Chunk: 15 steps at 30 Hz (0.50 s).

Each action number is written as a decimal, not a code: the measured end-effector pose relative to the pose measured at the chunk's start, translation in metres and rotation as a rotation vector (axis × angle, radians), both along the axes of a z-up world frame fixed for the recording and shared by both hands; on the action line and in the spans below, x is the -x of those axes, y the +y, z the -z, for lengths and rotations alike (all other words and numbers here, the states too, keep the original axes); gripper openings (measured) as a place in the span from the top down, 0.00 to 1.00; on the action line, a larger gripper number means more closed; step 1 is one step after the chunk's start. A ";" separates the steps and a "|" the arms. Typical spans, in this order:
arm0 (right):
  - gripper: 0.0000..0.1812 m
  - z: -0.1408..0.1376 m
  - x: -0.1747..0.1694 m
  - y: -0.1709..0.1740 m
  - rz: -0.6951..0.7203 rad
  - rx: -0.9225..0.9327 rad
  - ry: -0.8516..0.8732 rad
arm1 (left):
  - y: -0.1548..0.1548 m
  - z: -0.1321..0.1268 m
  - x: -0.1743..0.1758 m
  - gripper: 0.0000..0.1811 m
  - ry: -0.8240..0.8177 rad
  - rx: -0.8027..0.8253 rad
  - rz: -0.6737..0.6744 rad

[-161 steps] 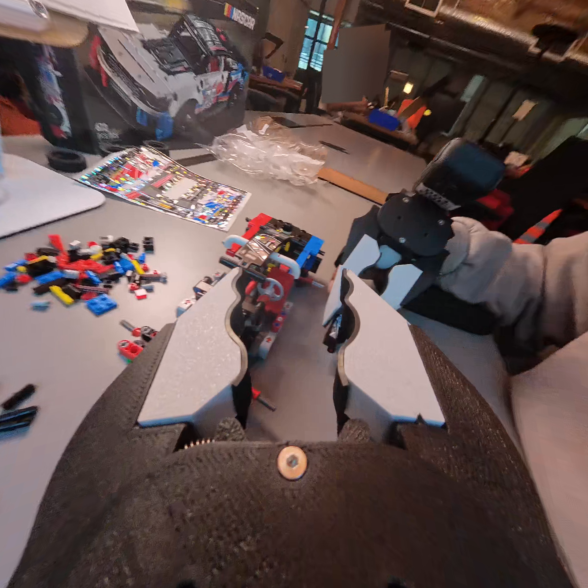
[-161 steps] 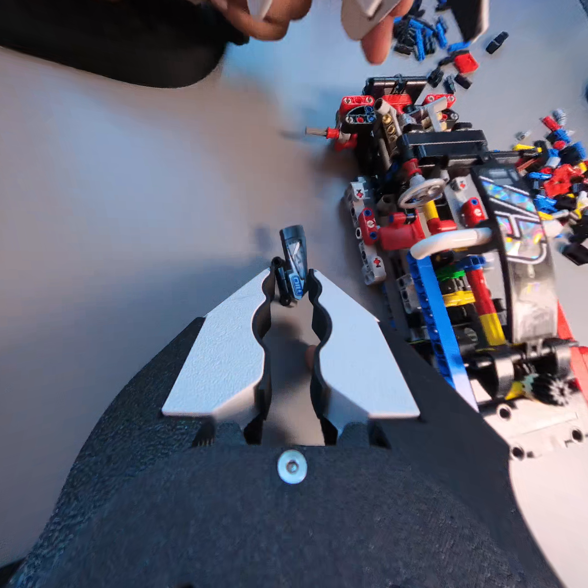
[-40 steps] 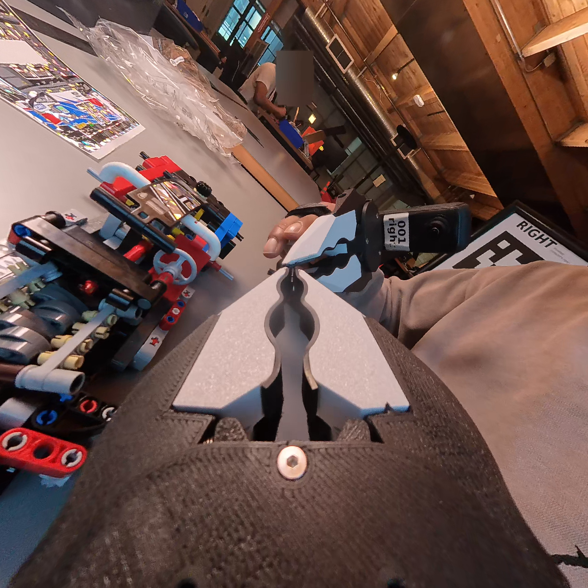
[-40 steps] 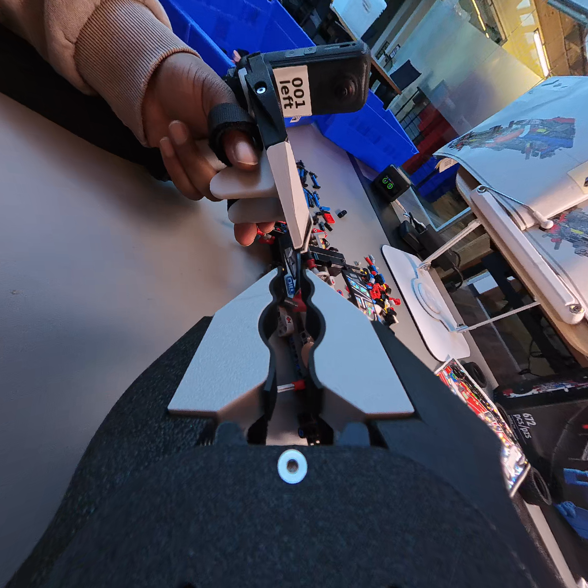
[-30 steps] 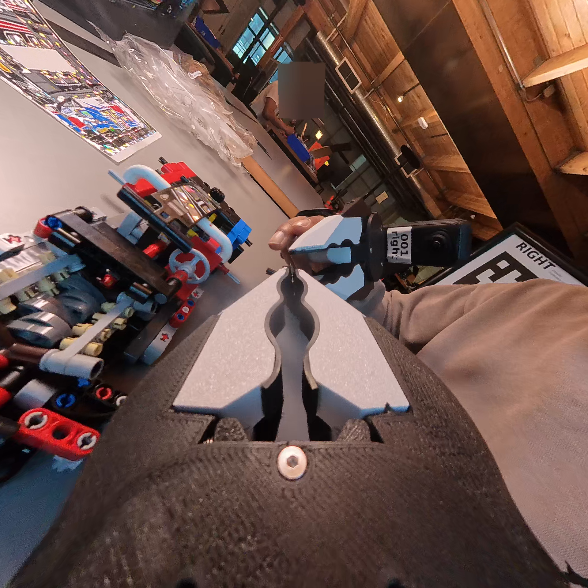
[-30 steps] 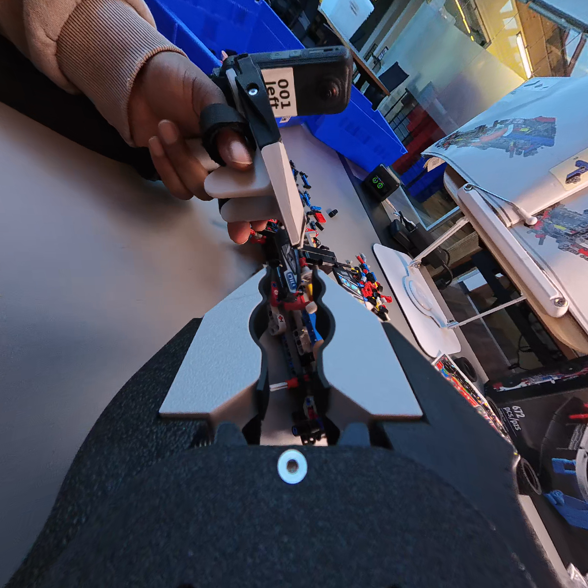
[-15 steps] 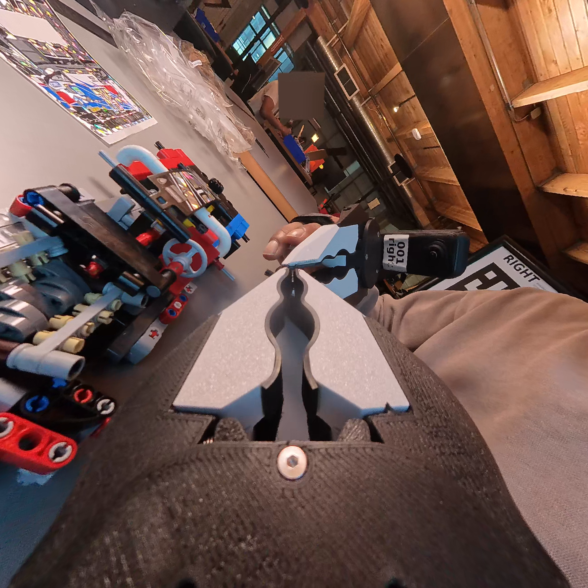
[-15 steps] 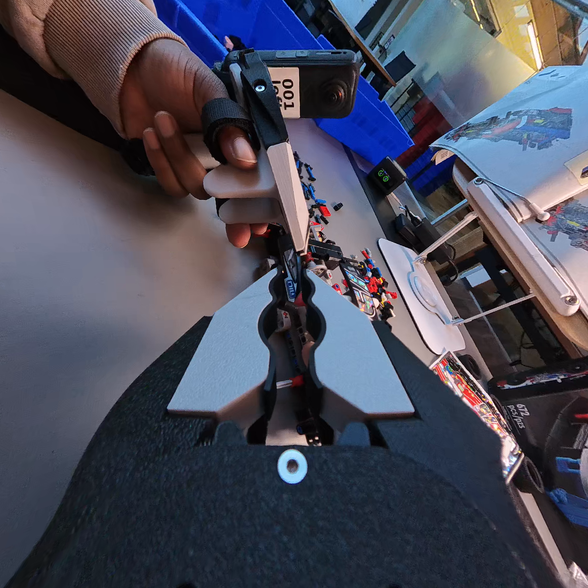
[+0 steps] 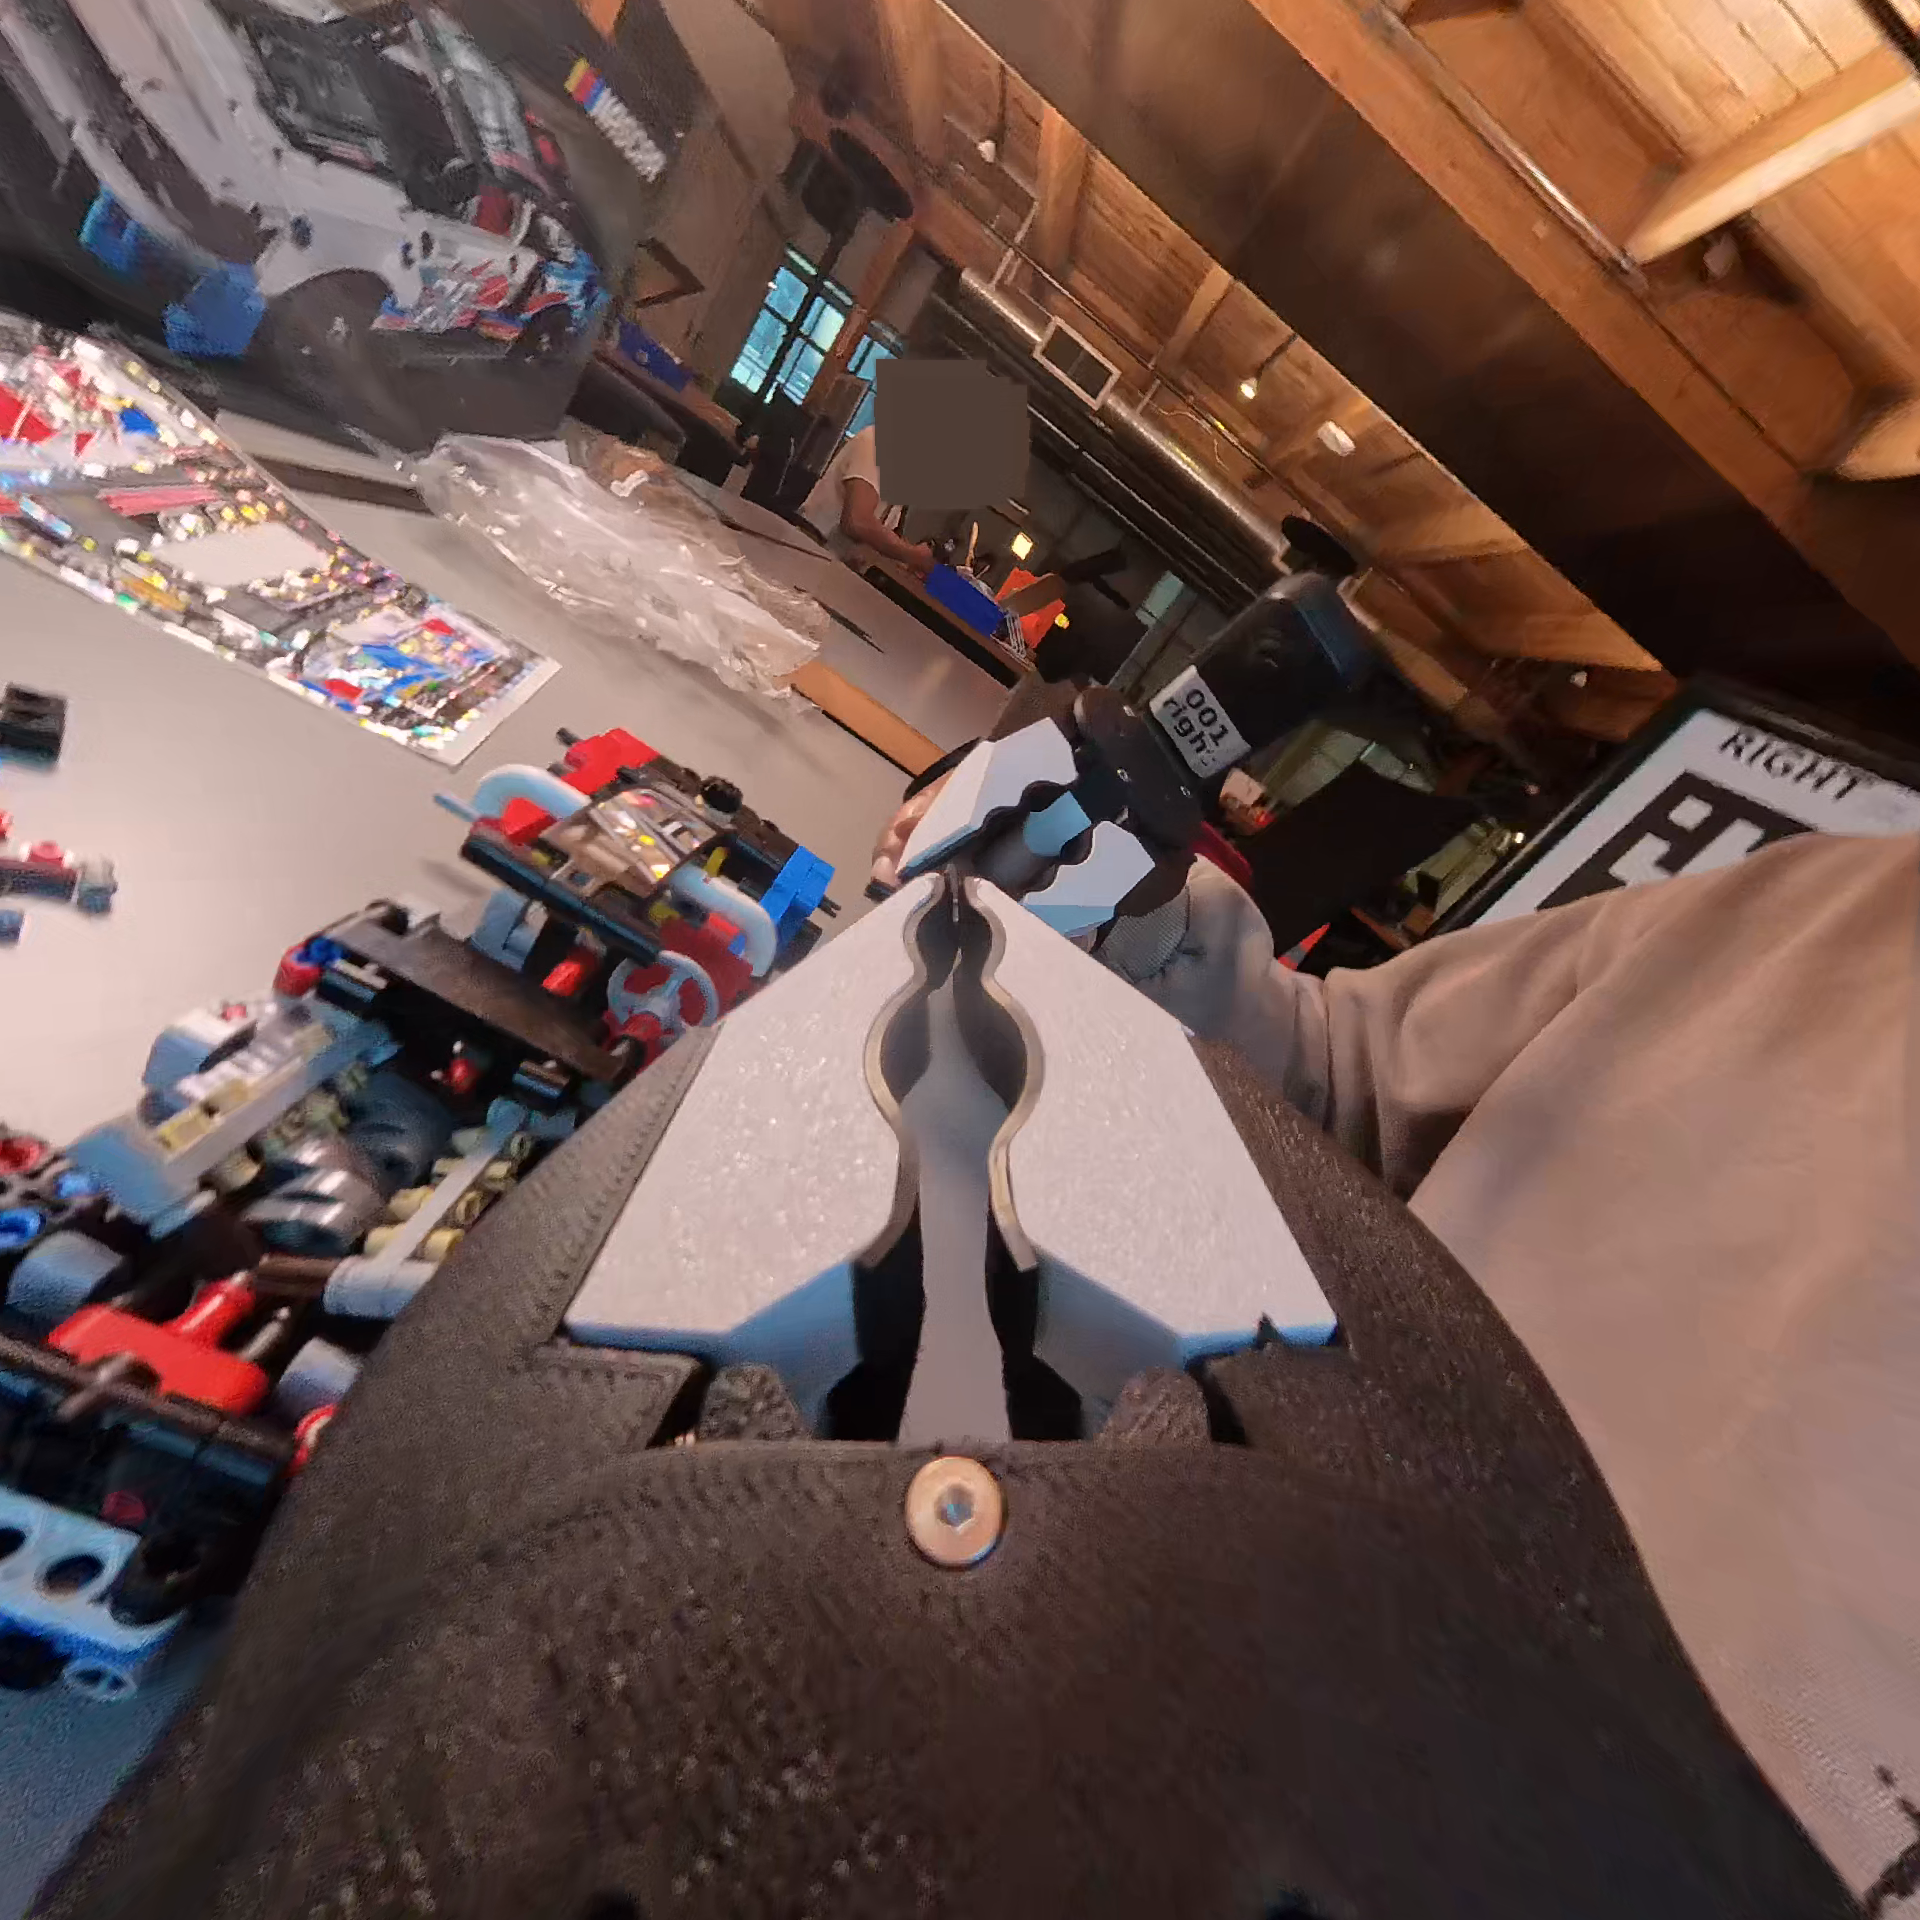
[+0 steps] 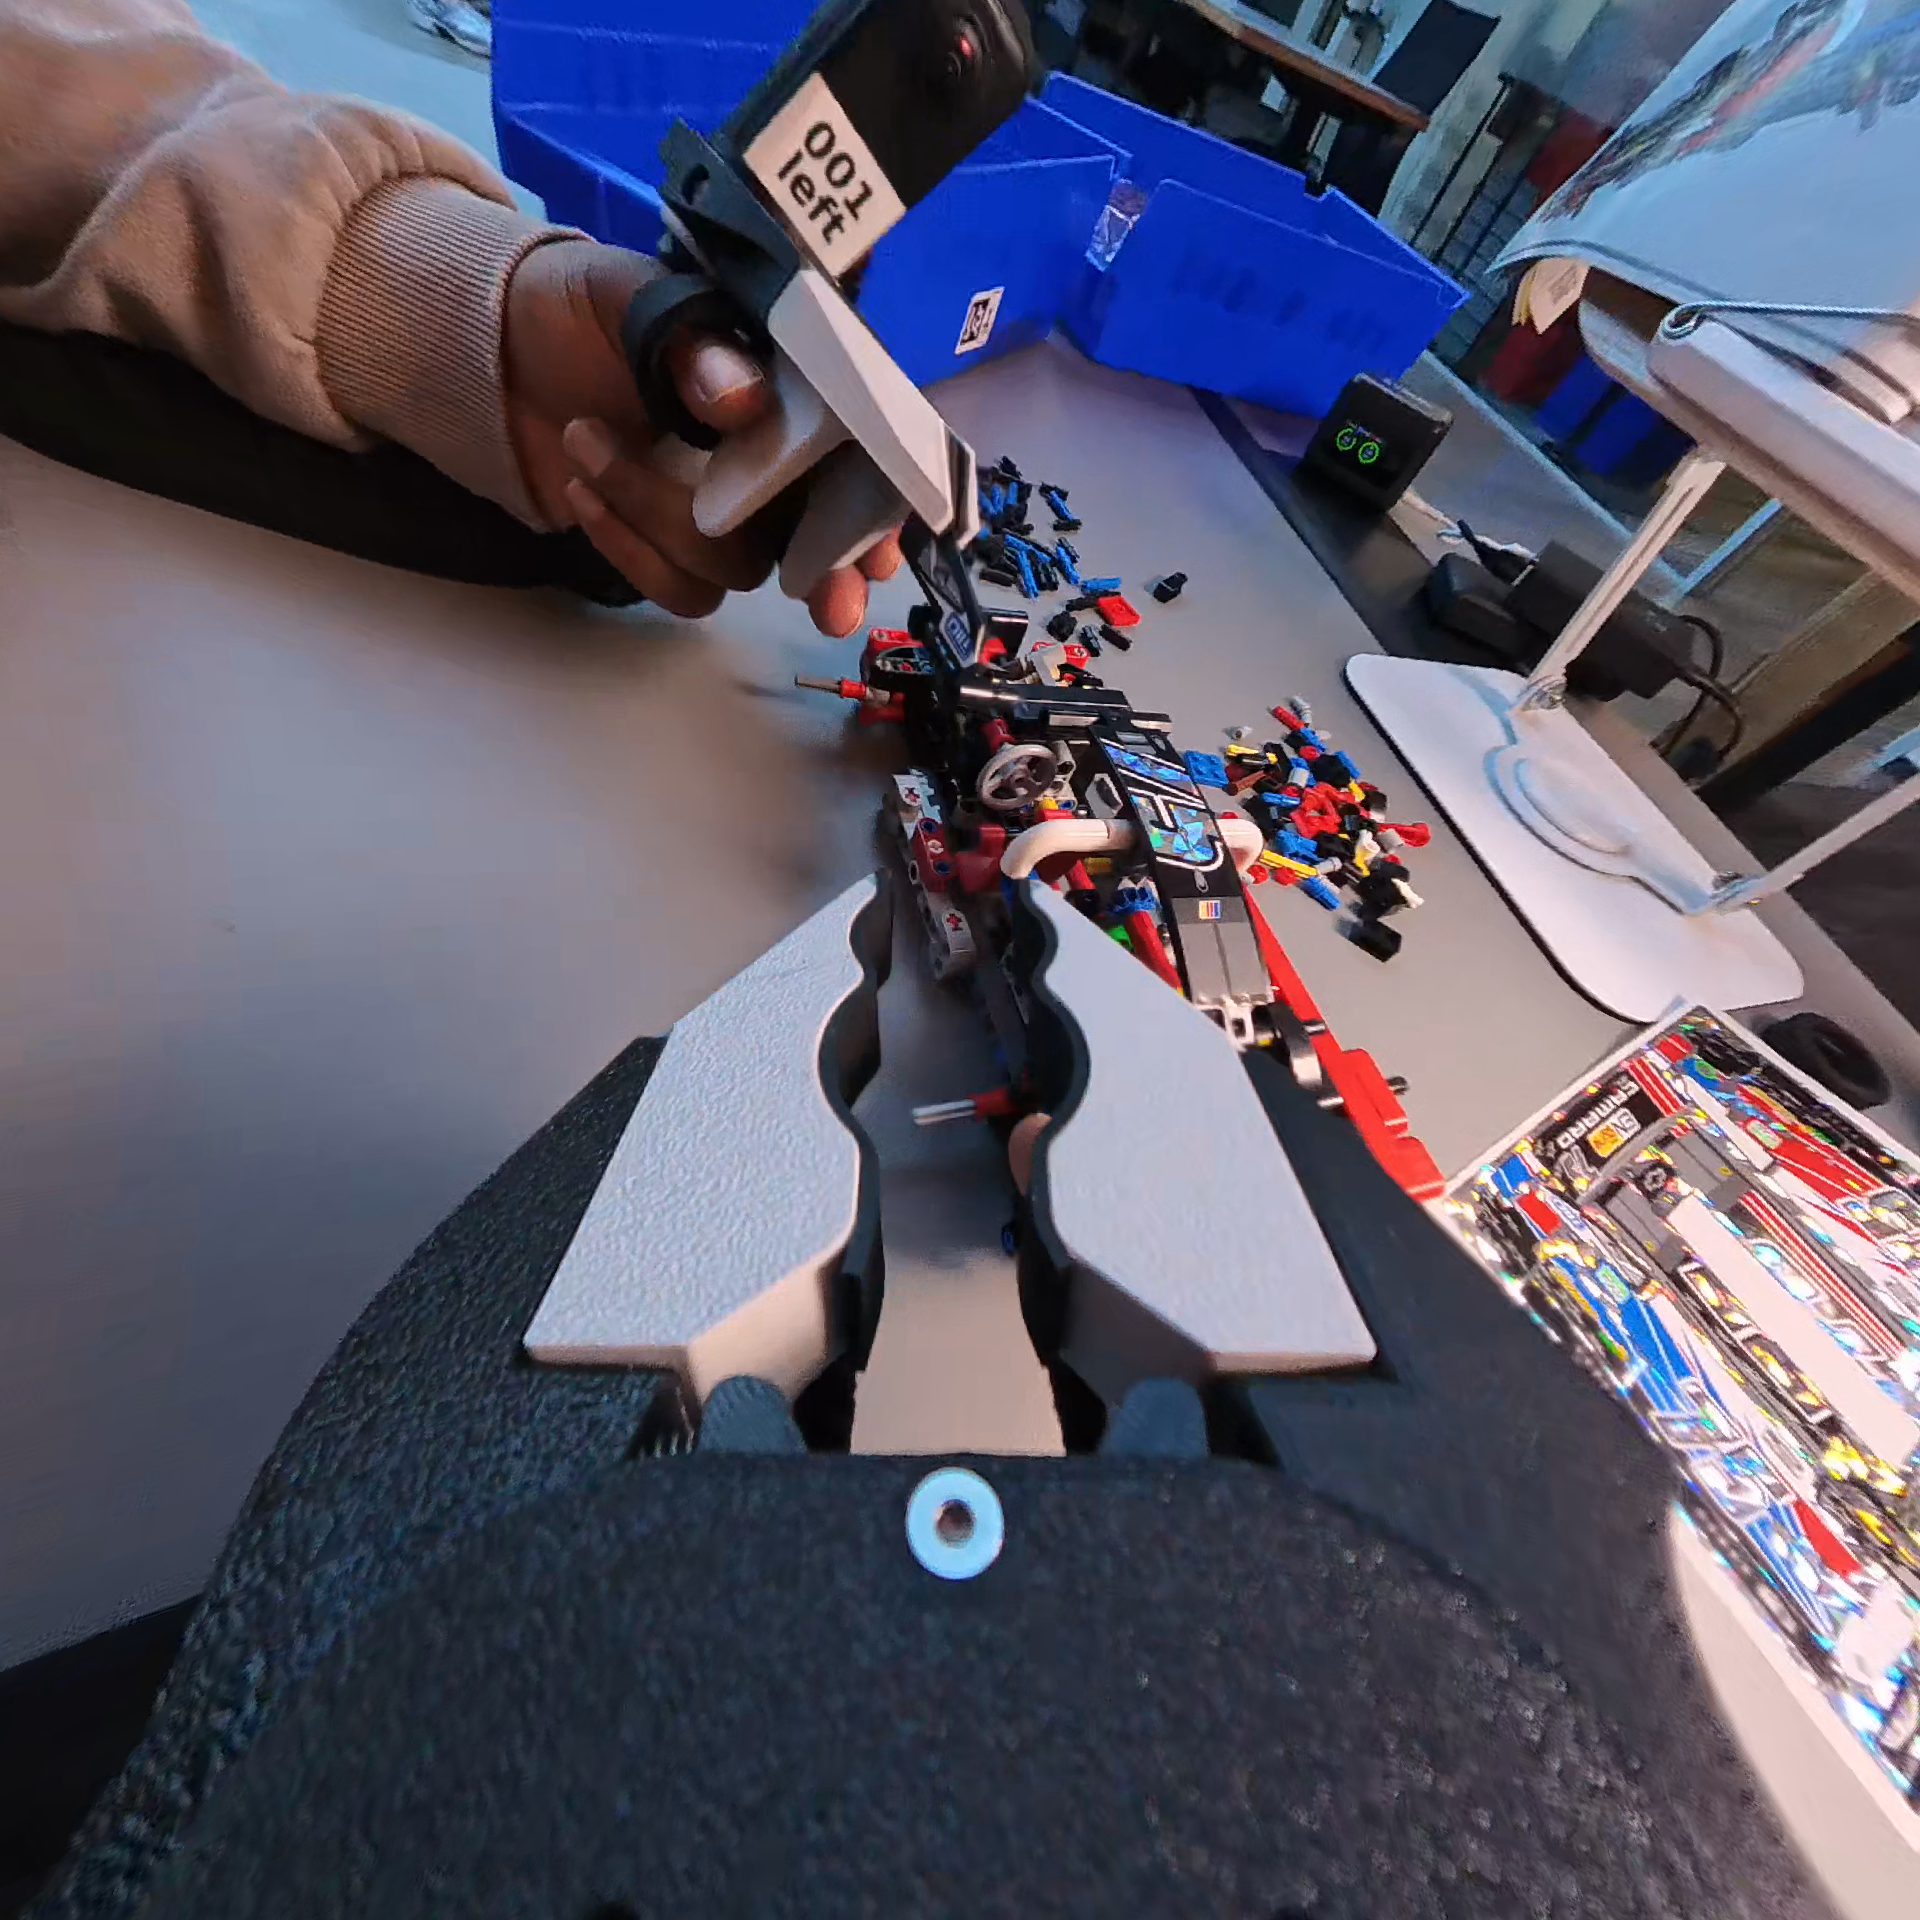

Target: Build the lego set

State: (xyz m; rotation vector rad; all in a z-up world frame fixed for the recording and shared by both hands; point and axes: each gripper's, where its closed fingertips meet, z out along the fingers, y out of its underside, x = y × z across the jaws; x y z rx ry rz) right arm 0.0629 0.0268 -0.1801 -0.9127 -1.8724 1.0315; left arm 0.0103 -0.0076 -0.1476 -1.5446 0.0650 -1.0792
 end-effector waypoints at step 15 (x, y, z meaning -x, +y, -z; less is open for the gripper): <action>0.92 -0.016 -0.003 -0.030 -0.083 -0.080 0.130 | -0.017 -0.001 -0.061 1.00 0.577 -0.371 0.038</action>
